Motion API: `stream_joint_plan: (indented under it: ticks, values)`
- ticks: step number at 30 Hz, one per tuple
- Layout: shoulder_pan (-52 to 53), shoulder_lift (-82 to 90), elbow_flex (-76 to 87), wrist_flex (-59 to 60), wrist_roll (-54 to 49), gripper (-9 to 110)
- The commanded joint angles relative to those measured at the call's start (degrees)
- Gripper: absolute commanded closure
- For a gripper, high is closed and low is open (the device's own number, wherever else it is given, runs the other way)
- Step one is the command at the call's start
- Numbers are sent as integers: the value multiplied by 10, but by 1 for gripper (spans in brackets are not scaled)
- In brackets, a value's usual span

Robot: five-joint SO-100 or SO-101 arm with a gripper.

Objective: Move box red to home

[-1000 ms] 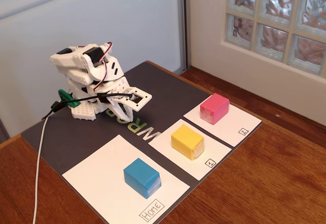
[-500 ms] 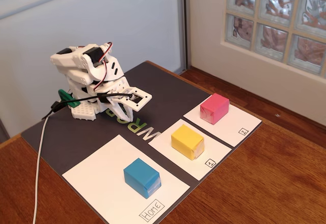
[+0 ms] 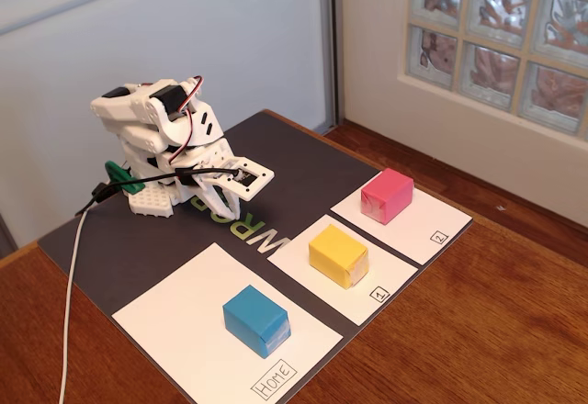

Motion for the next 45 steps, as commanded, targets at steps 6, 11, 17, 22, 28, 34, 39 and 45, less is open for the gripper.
stream_joint_plan:
  ticks: [6, 11, 17, 22, 28, 34, 39, 45]
  values:
    - [-4, 30, 4, 31, 3, 101]
    - [-4, 30, 4, 31, 3, 101]
    - [13, 30, 4, 31, -3, 101]
    - [16, 30, 4, 6, -22, 102]
    - [-56, 7, -64, -21, 13, 102]
    - [-44, -201, -226, -59, -41, 102]
    - [-40, -398, -424, -72, -62, 102]
    - [-45, -592, -657, -68, -64, 102]
